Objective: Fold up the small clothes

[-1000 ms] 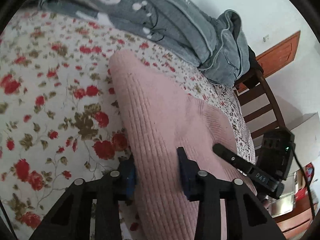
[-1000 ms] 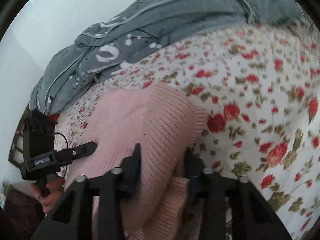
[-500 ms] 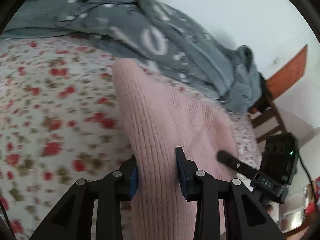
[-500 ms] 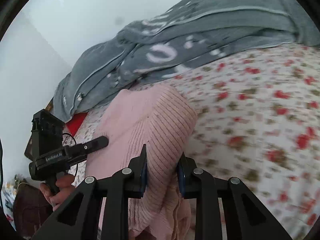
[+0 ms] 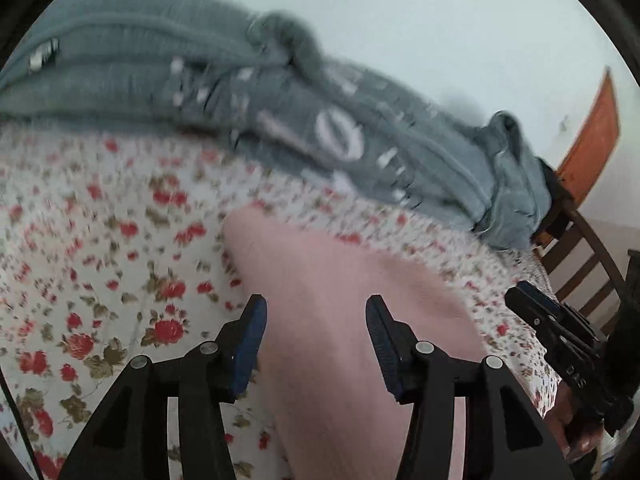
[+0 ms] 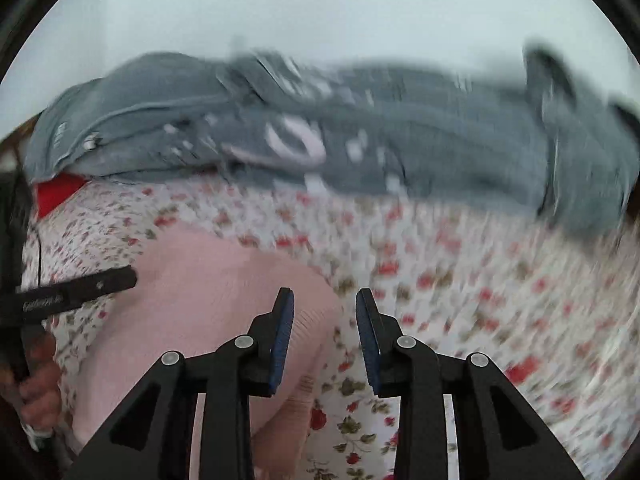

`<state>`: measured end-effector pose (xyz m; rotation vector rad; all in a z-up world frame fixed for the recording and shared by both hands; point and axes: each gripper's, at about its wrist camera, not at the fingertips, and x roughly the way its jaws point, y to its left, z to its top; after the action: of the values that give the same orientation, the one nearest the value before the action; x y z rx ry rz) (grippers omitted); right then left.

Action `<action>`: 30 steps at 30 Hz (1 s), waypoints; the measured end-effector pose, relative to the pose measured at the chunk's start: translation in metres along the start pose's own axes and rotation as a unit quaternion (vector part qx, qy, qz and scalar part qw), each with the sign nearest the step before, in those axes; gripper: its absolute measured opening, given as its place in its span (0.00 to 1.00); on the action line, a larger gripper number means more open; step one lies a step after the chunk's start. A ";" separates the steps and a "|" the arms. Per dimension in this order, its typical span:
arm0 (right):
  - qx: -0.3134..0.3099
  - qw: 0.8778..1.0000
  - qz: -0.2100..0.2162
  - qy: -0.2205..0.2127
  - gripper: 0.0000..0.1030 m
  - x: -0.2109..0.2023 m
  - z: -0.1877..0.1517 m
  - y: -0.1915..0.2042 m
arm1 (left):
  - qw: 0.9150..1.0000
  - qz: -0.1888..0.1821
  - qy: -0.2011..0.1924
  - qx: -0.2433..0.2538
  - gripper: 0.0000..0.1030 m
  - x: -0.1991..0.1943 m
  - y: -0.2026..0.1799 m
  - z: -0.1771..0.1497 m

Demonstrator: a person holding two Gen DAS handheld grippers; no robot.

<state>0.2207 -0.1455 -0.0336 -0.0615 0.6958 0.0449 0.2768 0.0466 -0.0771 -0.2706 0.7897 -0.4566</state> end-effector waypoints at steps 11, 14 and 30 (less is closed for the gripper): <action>-0.012 0.998 0.054 0.029 0.15 0.030 -0.069 0.014 | 0.996 0.044 -0.010 0.076 0.40 -0.004 -0.025 -0.062; -0.005 0.998 0.047 0.039 0.15 0.024 -0.066 0.014 | 0.997 0.040 -0.001 0.064 0.40 -0.011 -0.024 -0.063; 0.031 0.996 0.087 -0.005 0.17 -0.032 -0.089 0.003 | 0.995 0.012 -0.007 0.102 0.37 -0.050 -0.057 -0.092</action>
<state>0.1389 -0.1493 -0.0810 0.0588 0.6906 0.1902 0.1617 0.0155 -0.0854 -0.0744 0.7251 -0.5088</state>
